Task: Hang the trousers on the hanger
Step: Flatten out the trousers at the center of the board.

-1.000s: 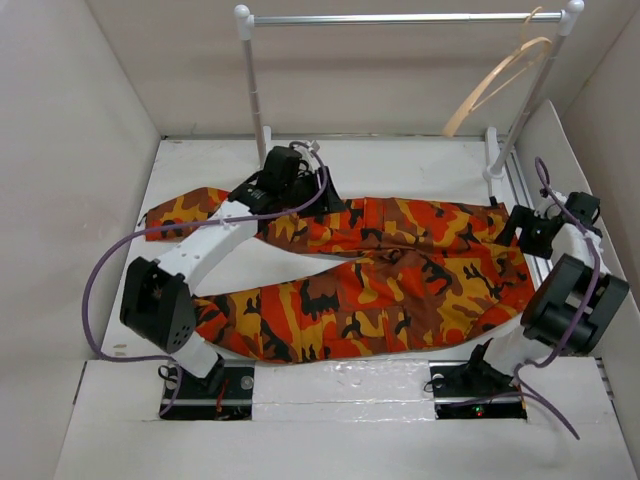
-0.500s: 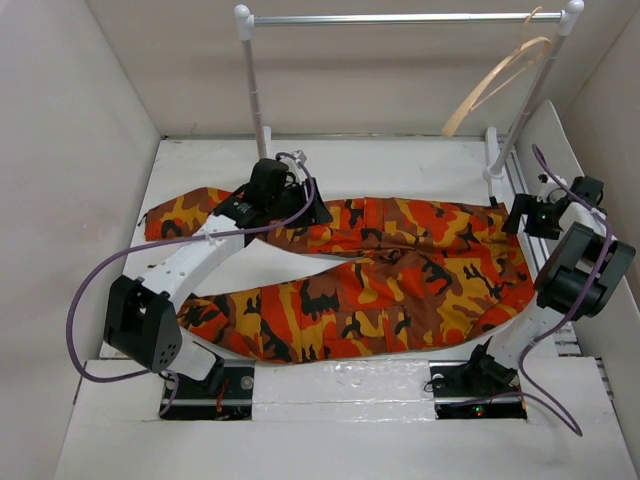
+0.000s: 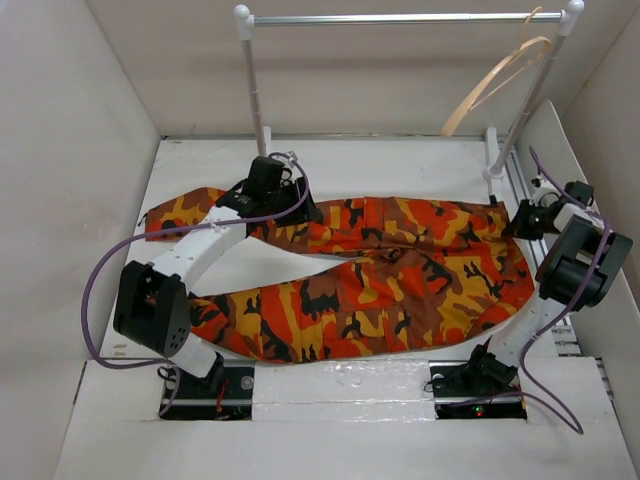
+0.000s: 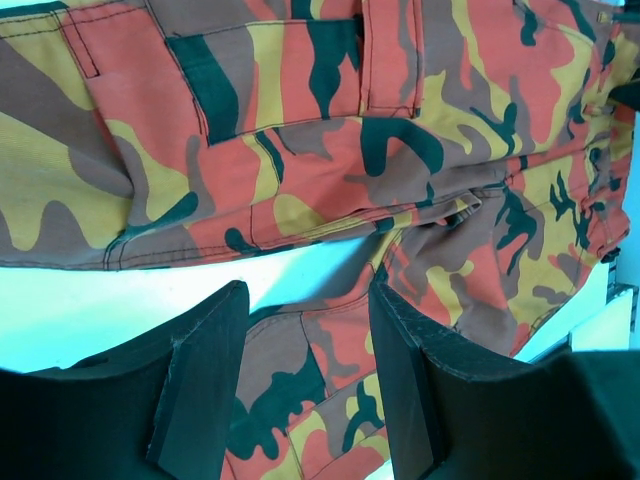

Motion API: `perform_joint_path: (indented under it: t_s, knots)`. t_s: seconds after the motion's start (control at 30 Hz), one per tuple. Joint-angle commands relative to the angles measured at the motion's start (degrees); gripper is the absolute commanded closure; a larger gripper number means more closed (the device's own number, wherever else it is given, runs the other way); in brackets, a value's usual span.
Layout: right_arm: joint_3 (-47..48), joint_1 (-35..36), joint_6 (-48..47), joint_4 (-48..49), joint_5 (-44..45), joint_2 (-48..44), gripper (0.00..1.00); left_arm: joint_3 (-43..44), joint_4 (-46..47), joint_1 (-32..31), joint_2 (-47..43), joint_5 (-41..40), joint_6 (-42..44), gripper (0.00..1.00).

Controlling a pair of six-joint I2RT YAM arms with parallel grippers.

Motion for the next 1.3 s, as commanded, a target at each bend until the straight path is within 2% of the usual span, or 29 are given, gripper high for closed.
perform_joint_path:
  t_s: [0.0,0.17,0.3,0.47,0.5,0.53,0.63,0.73,0.8,0.87,0.9,0.93,0.97,1.03,1.1,1.13,1.2,1.27]
  knots:
    - [1.71,0.25,2.38,5.25,-3.3,-3.54,1.0,1.13,0.87,0.01,-0.01,-0.32,0.83,0.53]
    - [1.98,-0.36,6.43,11.13,-2.33,-6.61,1.0,1.65,-1.14,2.72,1.04,-6.02,0.39,0.53]
    - [3.02,-1.41,10.73,15.18,0.47,-7.58,1.0,2.0,-2.47,10.36,1.05,-7.62,-0.4,0.53]
    - [6.89,-1.42,14.6,15.72,7.76,-3.81,1.0,-0.62,-5.28,21.6,0.78,-7.26,-1.8,0.51]
    - [7.51,-1.42,16.61,15.63,8.82,-3.11,0.91,-1.68,-5.28,23.11,0.43,-7.18,-2.16,0.5]
    - [8.04,-1.42,17.68,15.63,9.35,-2.58,0.64,-2.65,-5.63,24.51,0.17,-7.09,-2.6,0.5]
    - [5.69,0.15,22.51,18.34,9.88,-5.01,0.33,-5.98,-7.65,32.14,-0.8,-8.93,-4.62,0.5]
    - [0.94,3.05,26.73,22.64,10.93,-11.34,0.24,-8.88,-7.48,38.48,-3.42,-9.64,-8.04,0.5]
    - [-5.82,7.79,28.83,24.94,12.16,-19.66,0.24,-11.79,-5.29,44.96,-4.57,-7.2,-9.8,0.51]
    - [-12.13,11.13,29.37,27.14,14.18,-24.61,0.33,-12.41,-4.4,47.81,-3.97,-6.21,-10.33,0.52]
    - [-14.26,13.76,30.16,27.4,14.71,-28.98,0.42,-11.72,-4.66,48.69,-3.27,-6.82,-10.6,0.52]
    - [-16.63,15.0,30.43,29.41,14.11,-30.94,0.69,-10.75,-5.88,49.22,-1.43,-9.43,-10.6,0.53]
    - [-18.66,16.5,30.52,29.86,14.02,-32.87,0.82,-8.92,-6.59,49.22,-0.55,-11.2,-10.6,0.53]
    - [-22.88,23.6,30.34,29.52,15.76,-37.96,0.98,-7.32,-7.91,50.53,2.43,-15.06,-12.26,0.54]
    - [-24.73,28.79,30.34,28.47,14.37,-39.39,0.99,-6.09,-7.39,52.2,4.64,-13.86,-13.58,0.54]
    - [-25.52,34.21,30.34,29.59,11.49,-39.92,0.96,-5.74,-6.43,54.21,6.91,-12.72,-14.11,0.55]
    - [-26.41,38.99,29.73,30.31,7.88,-39.93,0.93,-3.98,-5.98,55.63,9.47,-11.75,-16.22,0.55]
    - [-27.81,46.37,28.68,29.61,6.02,-40.97,0.86,-1.27,-5.28,56.16,12.81,-10.52,-16.14,0.56]
